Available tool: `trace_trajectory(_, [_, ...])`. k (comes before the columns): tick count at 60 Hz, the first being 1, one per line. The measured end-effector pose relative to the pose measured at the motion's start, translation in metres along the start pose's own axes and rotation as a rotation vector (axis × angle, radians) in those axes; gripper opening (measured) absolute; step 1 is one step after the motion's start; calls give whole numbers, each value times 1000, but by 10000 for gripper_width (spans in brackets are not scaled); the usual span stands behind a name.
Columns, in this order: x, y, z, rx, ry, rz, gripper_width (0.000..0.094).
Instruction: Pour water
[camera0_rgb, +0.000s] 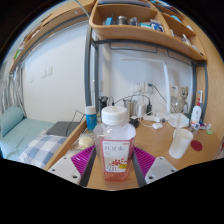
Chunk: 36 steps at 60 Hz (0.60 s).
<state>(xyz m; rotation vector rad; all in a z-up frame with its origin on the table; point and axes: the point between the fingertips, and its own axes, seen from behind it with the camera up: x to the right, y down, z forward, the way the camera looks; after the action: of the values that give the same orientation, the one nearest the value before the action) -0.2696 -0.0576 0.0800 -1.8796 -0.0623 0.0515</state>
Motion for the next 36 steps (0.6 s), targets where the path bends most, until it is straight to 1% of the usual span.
trace_trajectory(3, [2,-3,5,28,14,-5,632])
trace_trajectory(7, [0,-7,9,60,10,4,607])
trace_trajectory(13, [3,-9,9,88,32,-2,567])
trace_trajectory(21, [7,-9,9,98,61,34,510])
trace_trajectory(23, [5,-9,11,101,52,23,489])
trace_trajectory(26, [-1,-9,11,103,6,11,471])
trace_trajectory(31, [7,-11,12,99,17,40,465])
trace_trajectory(36, [8,-11,14,81,1,55,463])
